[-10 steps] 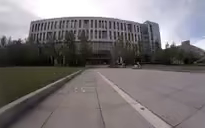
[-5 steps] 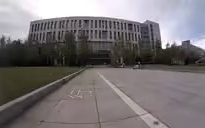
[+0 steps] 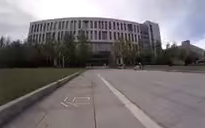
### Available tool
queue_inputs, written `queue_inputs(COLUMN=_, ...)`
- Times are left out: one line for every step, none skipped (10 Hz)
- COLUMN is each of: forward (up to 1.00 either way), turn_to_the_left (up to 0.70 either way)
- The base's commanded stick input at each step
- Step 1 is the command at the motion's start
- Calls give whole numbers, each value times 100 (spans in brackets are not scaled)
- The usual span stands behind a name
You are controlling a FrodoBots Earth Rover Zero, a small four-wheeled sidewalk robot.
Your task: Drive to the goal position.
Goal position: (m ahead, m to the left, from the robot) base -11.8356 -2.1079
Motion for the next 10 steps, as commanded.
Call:
queue_inputs(forward=70, turn_to_the_left=0)
queue_inputs(forward=70, turn_to_the_left=0)
queue_inputs(forward=70, turn_to_the_left=14)
queue_inputs(forward=70, turn_to_the_left=30)
queue_inputs(forward=70, turn_to_the_left=35)
queue_inputs(forward=70, turn_to_the_left=35)
queue_inputs(forward=70, turn_to_the_left=33)
queue_inputs(forward=70, turn_to_the_left=28)
queue_inputs(forward=70, turn_to_the_left=9)
queue_inputs(forward=70, turn_to_the_left=1)
